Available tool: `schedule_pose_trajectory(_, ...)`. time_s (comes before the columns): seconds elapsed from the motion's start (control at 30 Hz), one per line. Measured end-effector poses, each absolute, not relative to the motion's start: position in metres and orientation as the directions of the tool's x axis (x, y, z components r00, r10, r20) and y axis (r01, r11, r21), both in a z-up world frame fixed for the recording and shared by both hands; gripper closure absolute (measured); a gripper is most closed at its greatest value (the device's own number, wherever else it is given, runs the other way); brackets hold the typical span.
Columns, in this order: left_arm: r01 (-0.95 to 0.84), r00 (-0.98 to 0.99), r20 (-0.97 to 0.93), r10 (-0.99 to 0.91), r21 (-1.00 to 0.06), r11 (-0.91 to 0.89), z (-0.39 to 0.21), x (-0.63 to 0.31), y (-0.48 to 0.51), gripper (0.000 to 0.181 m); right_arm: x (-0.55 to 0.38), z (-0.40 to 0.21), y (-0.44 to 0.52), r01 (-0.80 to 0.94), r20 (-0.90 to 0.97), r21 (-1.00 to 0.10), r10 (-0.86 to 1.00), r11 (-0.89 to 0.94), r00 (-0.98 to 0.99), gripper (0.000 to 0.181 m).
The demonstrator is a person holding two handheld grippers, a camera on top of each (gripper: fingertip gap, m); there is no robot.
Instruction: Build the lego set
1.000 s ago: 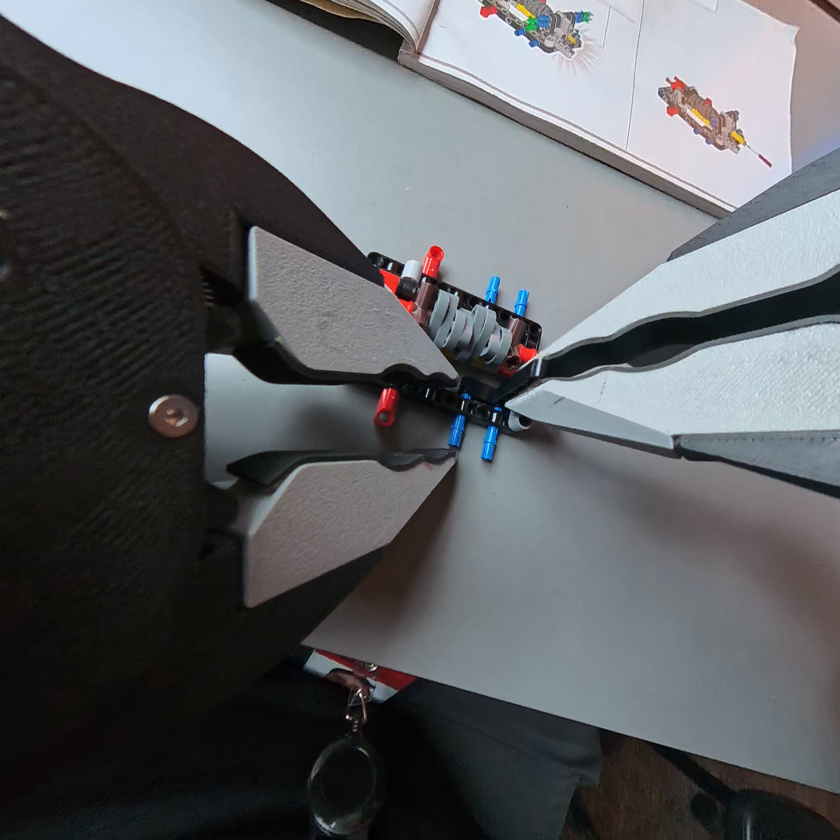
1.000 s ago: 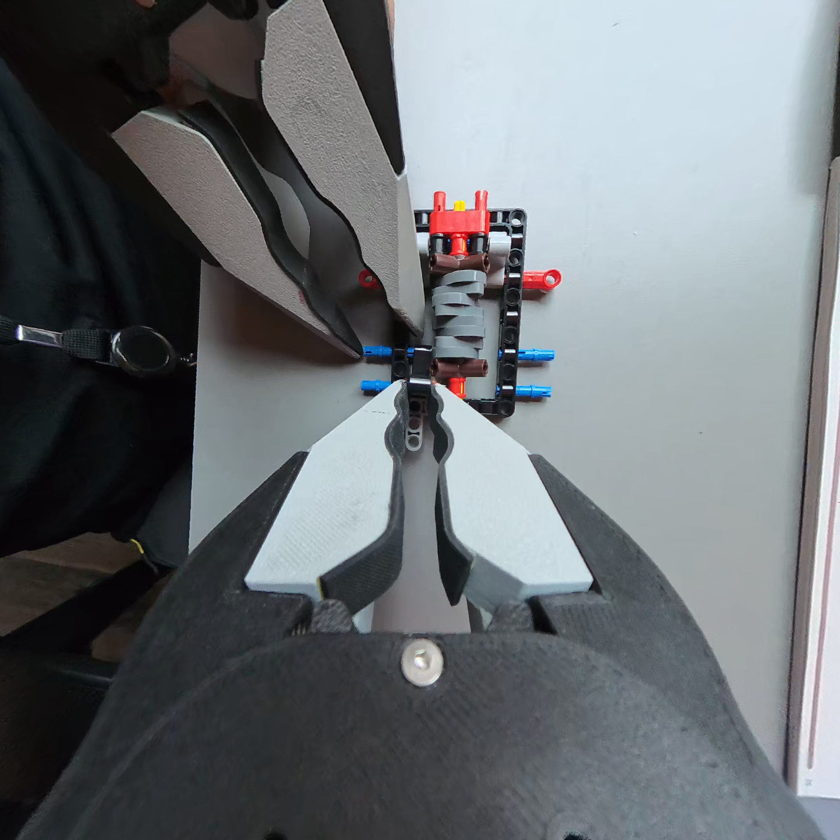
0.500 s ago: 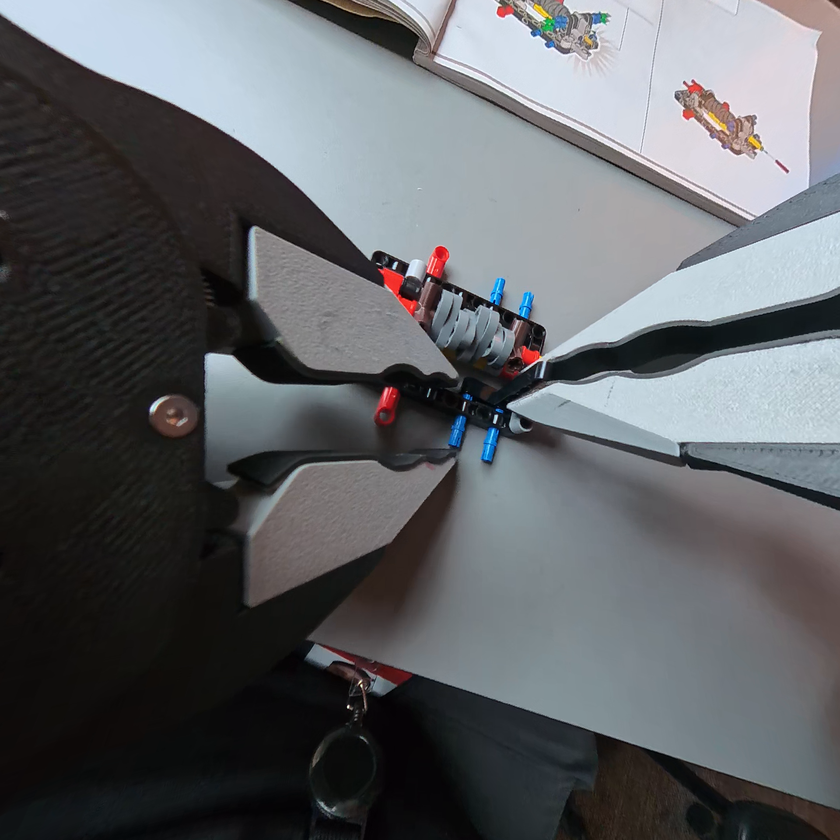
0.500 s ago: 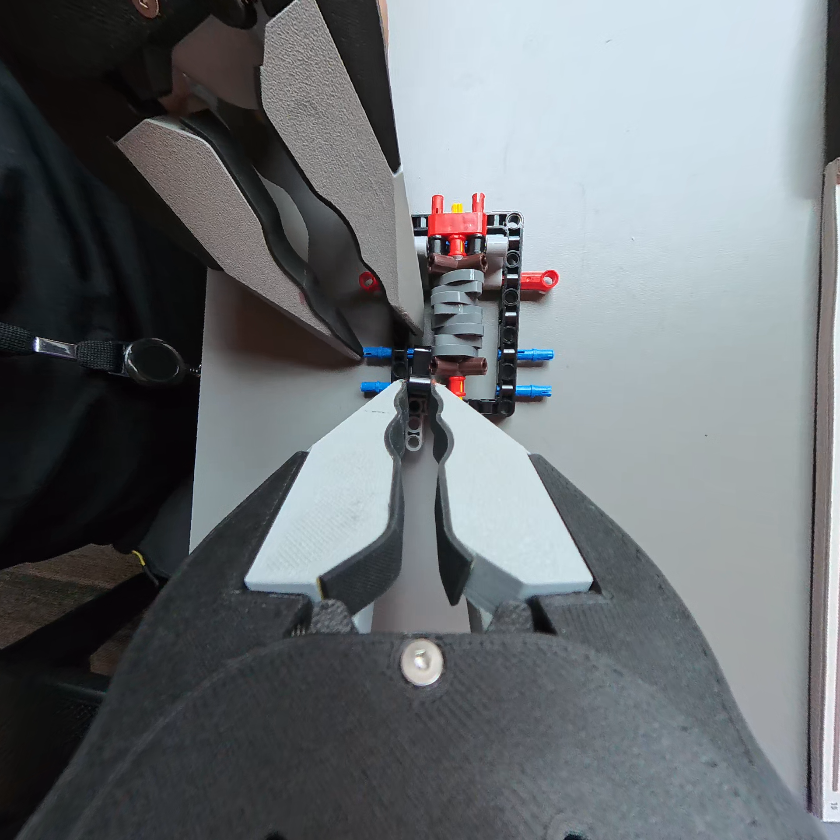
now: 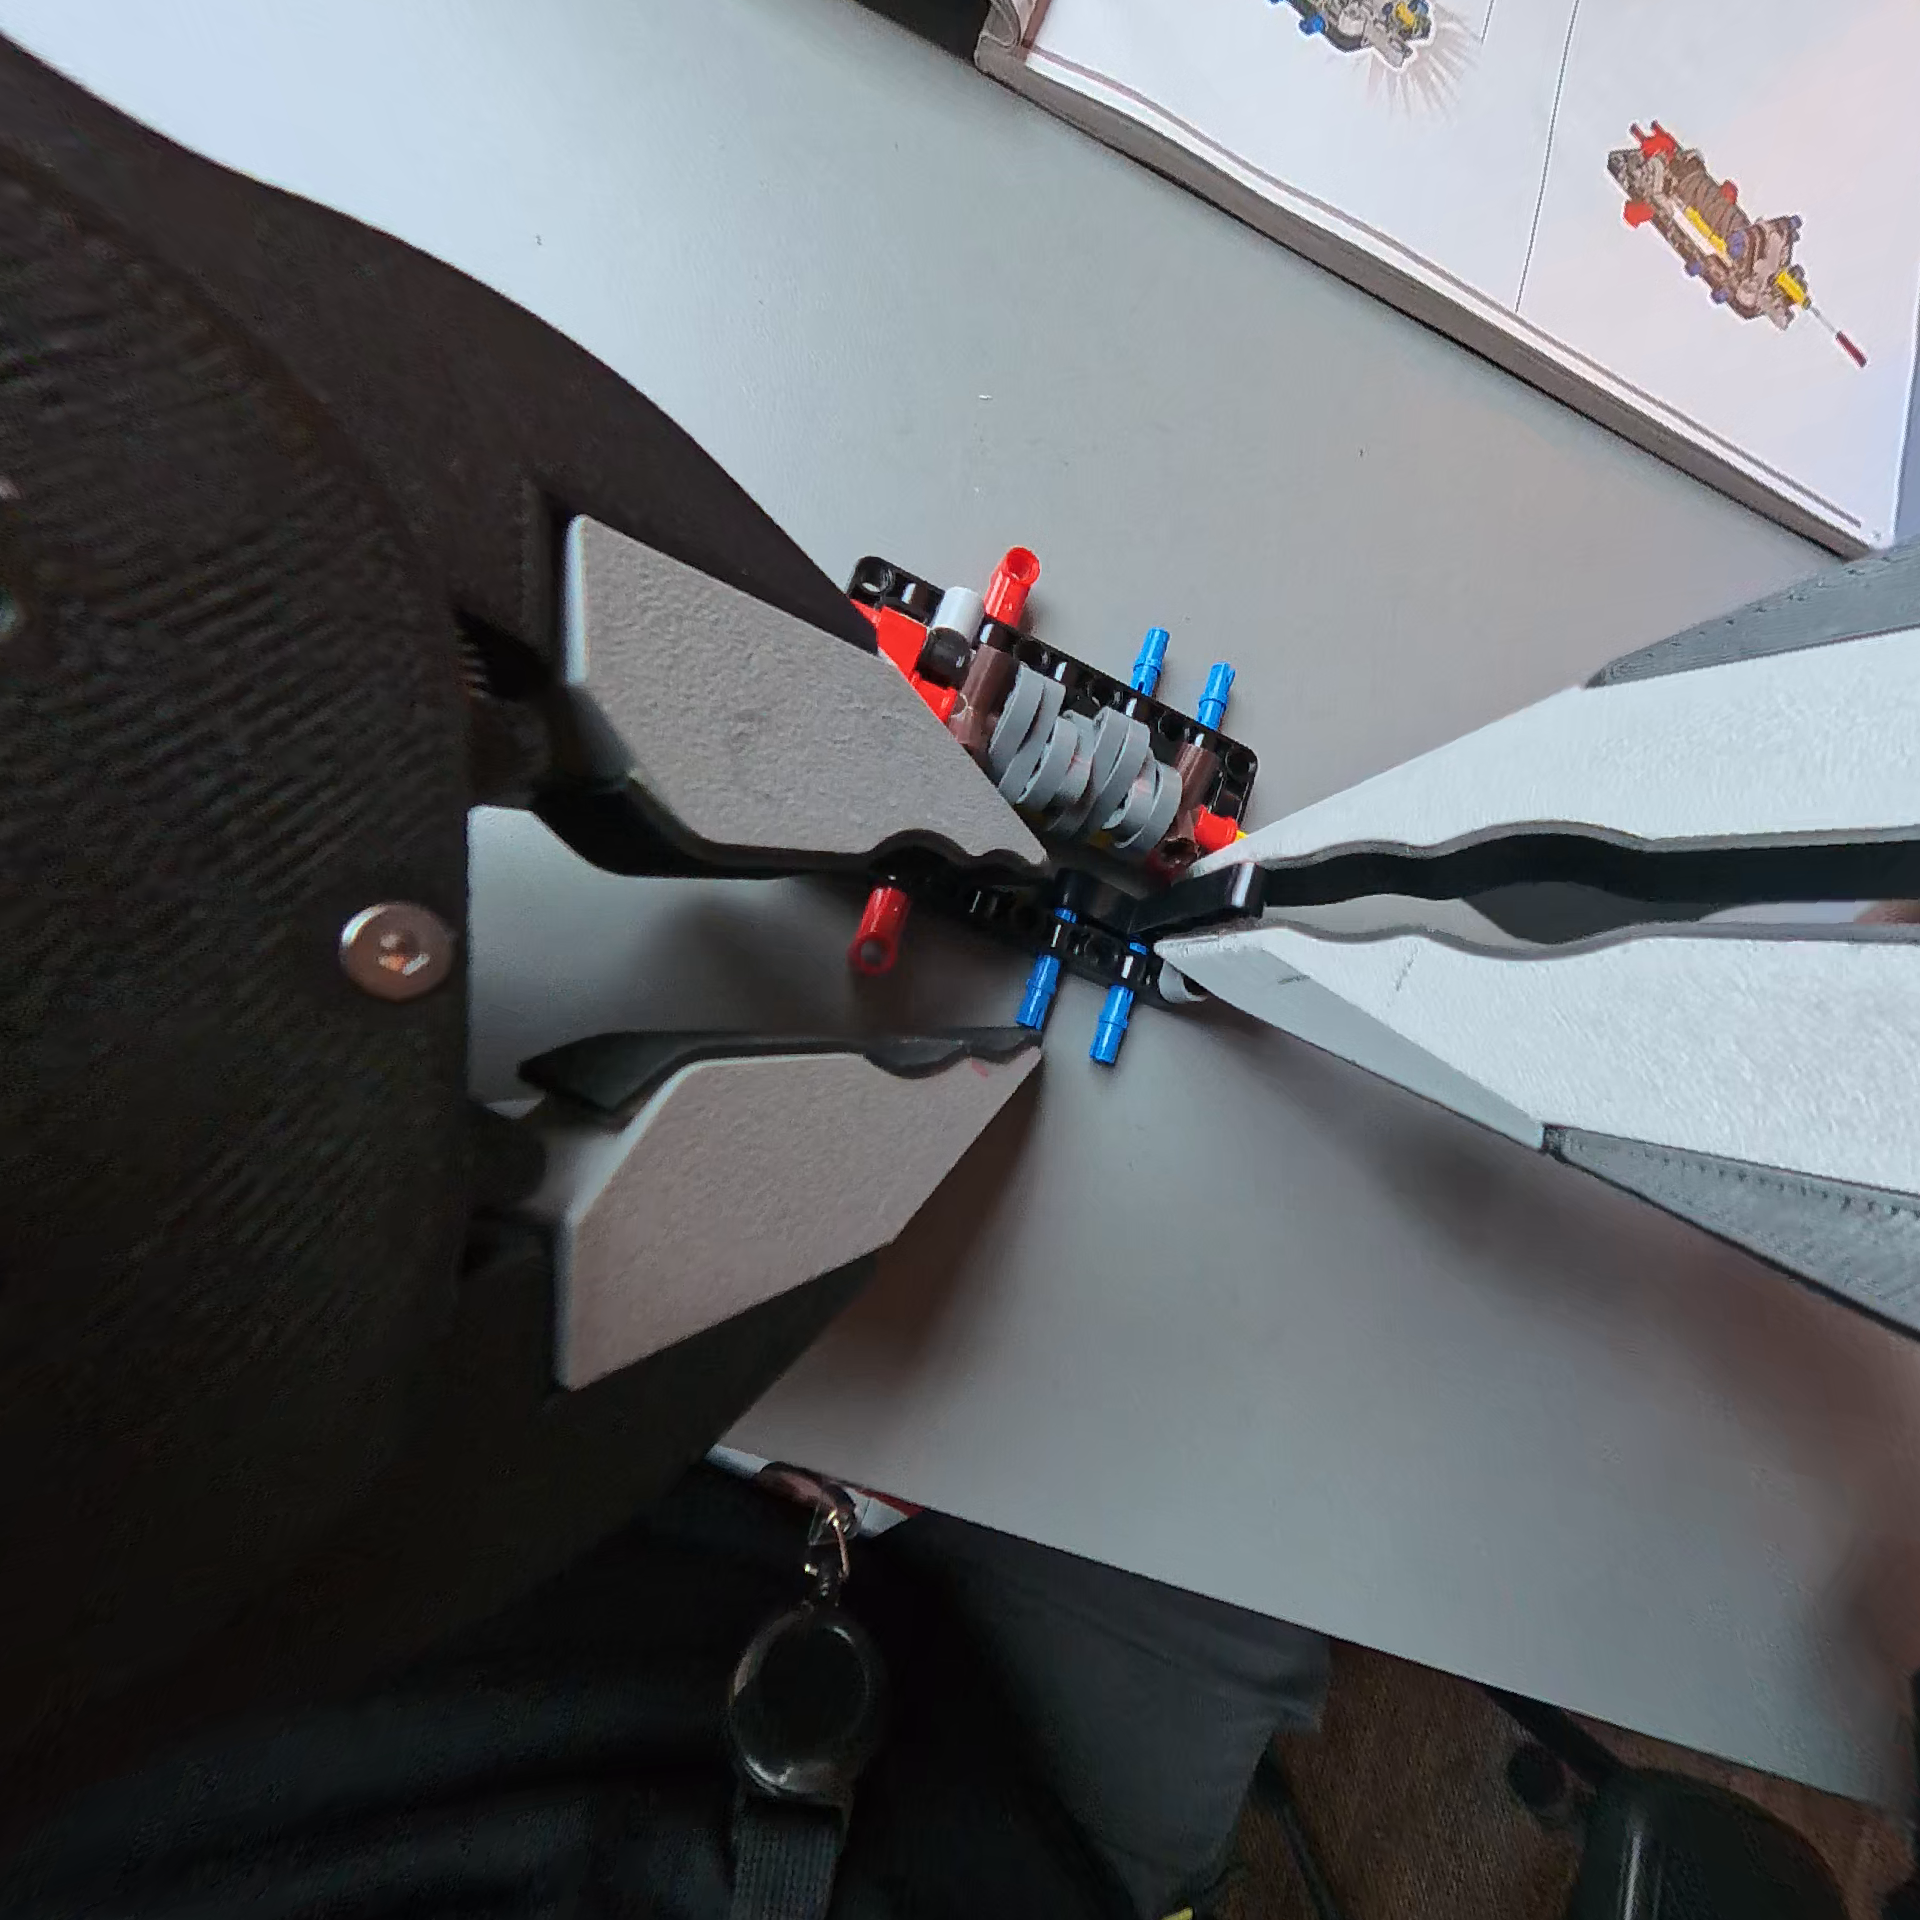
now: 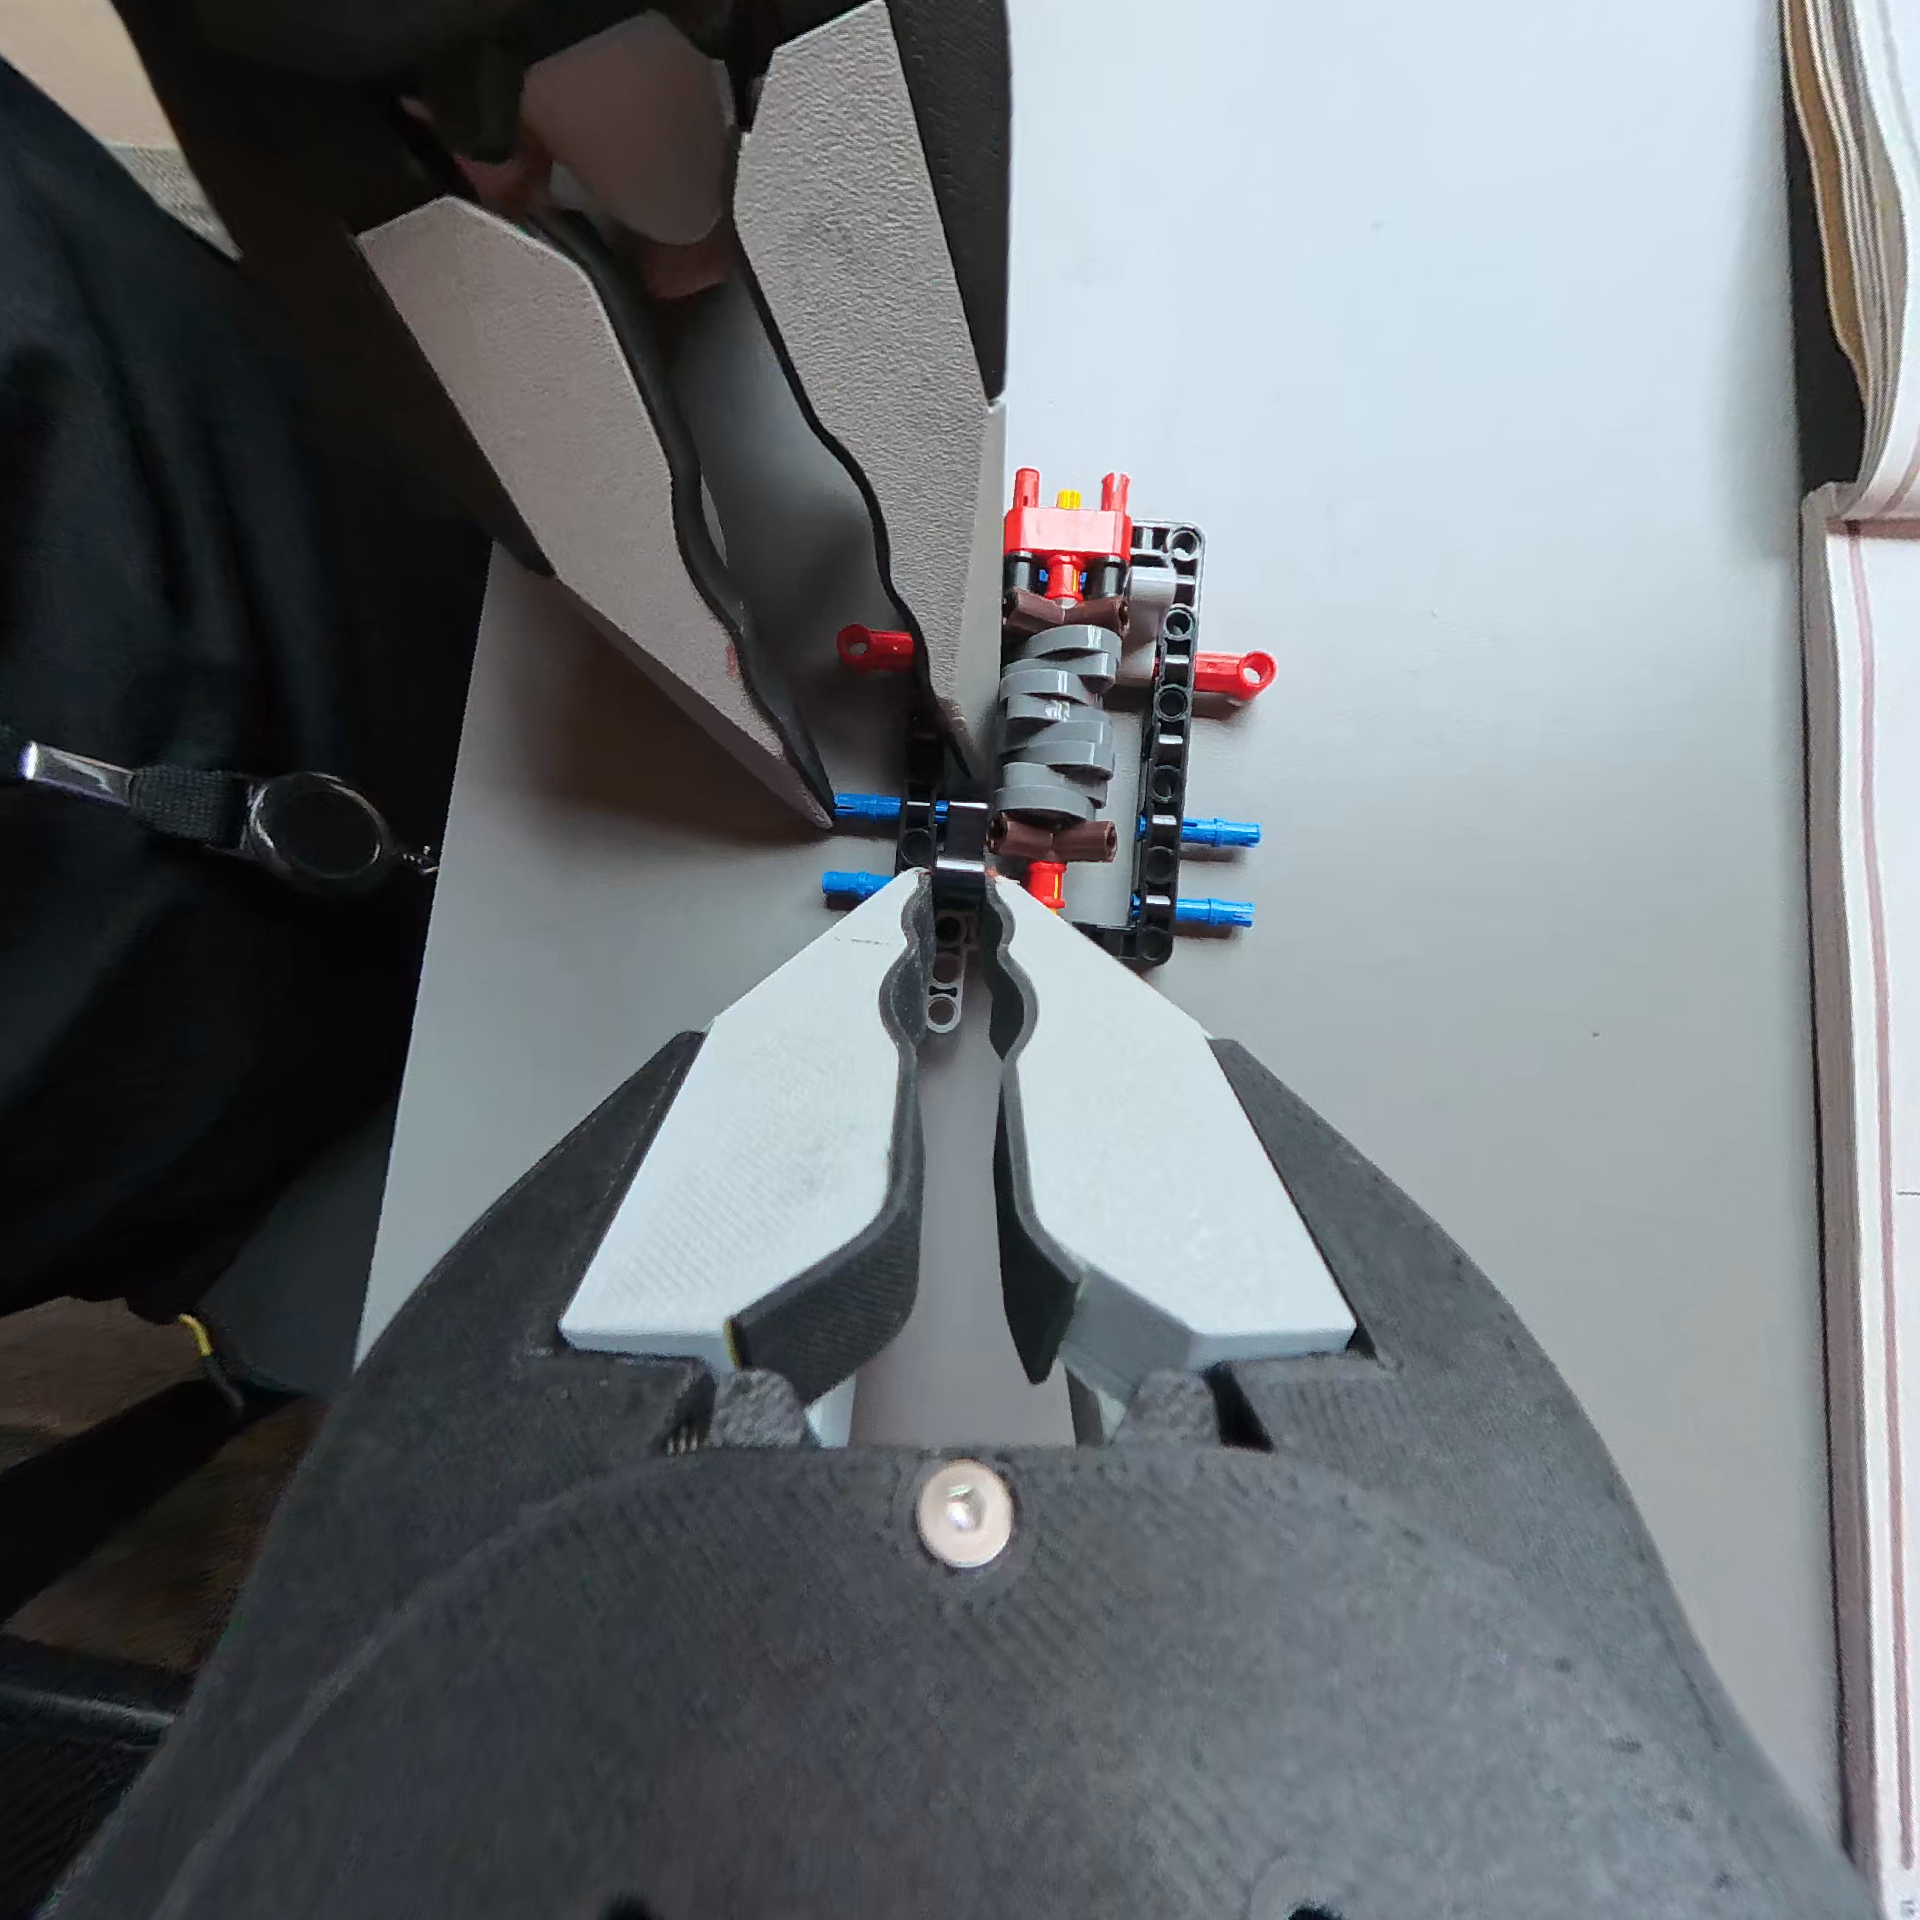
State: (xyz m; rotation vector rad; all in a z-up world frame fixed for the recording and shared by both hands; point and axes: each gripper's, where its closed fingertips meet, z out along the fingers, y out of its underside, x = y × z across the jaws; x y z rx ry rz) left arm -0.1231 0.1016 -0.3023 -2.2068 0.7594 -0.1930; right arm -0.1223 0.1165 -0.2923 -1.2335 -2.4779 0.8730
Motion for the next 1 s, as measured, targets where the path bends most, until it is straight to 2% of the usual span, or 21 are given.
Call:
schedule_pose_trajectory(0.3, -0.477, 0.801, -0.121, -0.587, -0.722, -0.502, -0.3018, -0.1224, 0.1019, 0.155, -0.1238, -0.2919, 0.1143, 0.532, 0.067, -0.647, 0.735, 0.547, -0.675, 0.177)
schedule_pose_trajectory(0.57, -0.476, 0.792, -0.106, -0.601, -0.723, -0.500, -0.3022, -0.1219, 0.1019, 0.155, -0.1232, -0.2918, 0.1122, 0.563, -0.028, -0.679, 0.749, 0.472, -0.662, 0.177)
schedule_pose_trajectory(1.0, -0.470, 0.789, -0.087, -0.608, -0.723, -0.506, -0.3025, -0.1219, 0.1016, 0.153, -0.1244, -0.2914, 0.1128, 0.524, -0.009, -0.721, 0.750, 0.453, -0.662, 0.177)
